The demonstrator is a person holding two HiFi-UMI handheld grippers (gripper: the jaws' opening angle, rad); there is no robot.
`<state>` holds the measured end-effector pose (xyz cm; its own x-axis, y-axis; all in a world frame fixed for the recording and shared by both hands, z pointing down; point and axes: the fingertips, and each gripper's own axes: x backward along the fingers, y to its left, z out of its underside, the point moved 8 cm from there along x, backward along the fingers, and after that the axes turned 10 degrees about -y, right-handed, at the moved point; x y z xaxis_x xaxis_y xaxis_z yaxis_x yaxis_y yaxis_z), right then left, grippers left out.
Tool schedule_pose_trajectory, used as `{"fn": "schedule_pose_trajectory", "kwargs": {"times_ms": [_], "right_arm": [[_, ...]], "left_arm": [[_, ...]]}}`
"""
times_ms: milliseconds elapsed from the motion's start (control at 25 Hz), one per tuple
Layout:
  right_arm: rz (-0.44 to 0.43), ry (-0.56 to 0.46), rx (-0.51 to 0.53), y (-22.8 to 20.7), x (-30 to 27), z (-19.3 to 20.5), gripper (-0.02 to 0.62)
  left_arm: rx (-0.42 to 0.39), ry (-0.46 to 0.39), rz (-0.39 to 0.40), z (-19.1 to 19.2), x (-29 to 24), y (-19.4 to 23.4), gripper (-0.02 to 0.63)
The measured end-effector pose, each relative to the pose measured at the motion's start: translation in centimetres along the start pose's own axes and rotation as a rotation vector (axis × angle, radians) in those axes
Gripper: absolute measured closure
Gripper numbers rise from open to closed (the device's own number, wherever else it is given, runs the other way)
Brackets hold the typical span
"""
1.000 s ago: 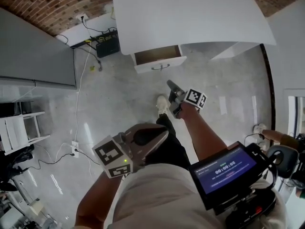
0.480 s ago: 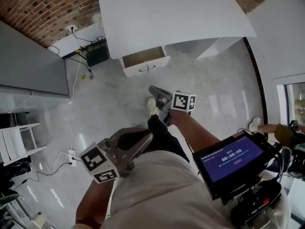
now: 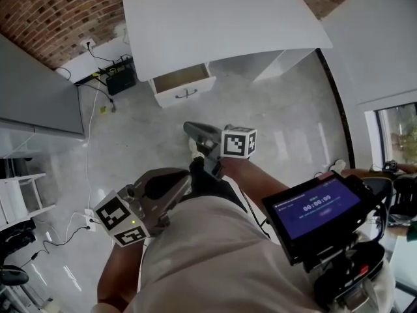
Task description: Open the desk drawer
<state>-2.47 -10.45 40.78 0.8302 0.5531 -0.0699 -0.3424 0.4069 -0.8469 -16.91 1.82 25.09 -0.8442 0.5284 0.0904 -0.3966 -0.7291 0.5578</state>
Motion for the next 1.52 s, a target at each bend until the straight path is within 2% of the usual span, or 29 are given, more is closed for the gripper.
{"fn": "schedule_pose_trajectory", "kwargs": {"times_ms": [160, 440, 1080, 1520], "right_arm": [[-0.025, 0.010, 0.036, 1.5, 0.7, 0.3, 0.592], [-0.066, 0.020, 0.039, 2.3, 0.1, 0.9, 0.592], [-0.081, 0.053, 0.115, 3.7, -0.1, 1.0, 0.592], [-0.075, 0.060, 0.166, 4.0, 0.2, 1.1, 0.592]], "left_arm": [[-0.021, -0.003, -0.007, 0.4, 0.5, -0.6, 0.601], [-0.033, 0.008, -0.013, 0.9, 1.1, -0.1, 0.600], [-0.013, 0.020, -0.019, 1.2, 1.3, -0.6, 0.601], [0.006, 0.048, 0.005, 1.2, 0.8, -0.3, 0.600]]}}
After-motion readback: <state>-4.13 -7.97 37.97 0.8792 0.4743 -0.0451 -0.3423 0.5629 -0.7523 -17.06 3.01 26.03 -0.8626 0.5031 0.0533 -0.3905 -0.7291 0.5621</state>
